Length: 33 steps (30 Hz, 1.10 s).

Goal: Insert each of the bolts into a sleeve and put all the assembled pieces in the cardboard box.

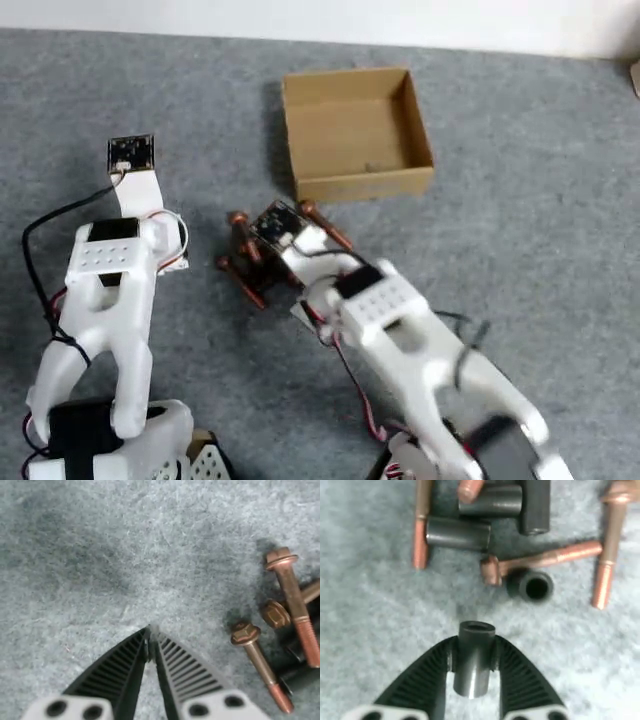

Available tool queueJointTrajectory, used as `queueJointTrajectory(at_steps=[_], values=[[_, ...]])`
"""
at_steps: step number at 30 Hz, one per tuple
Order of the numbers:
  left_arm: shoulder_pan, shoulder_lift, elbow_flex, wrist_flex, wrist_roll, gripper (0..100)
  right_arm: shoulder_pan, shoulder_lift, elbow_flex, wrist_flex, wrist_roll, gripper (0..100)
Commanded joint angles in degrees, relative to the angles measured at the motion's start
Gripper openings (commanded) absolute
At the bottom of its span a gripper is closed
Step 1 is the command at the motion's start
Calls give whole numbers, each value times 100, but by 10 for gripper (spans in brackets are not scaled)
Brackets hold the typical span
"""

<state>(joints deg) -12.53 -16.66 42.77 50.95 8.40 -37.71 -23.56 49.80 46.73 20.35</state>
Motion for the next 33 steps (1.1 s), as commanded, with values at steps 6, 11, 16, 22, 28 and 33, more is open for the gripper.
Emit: queueJointTrajectory(at_steps=[6,11,16,22,28,33], values=[[558,92,-57,-730,782,71,752,-1622,488,-119,-255,5],[673,1174,-1270,-624,1160,252,848,-989,470,-382,-387,5],[1253,2826,-3609,1116,1284,232,927,-365,462,-549,-378,5],[1455,4110,-6044,2637,1477,191,971,-356,488,-787,-378,5],[1569,5182,-7116,3596,2303,207,971,-303,470,-796,-378,5],[1499,5710,-7688,4633,2374,204,989,-303,470,-796,-378,5]])
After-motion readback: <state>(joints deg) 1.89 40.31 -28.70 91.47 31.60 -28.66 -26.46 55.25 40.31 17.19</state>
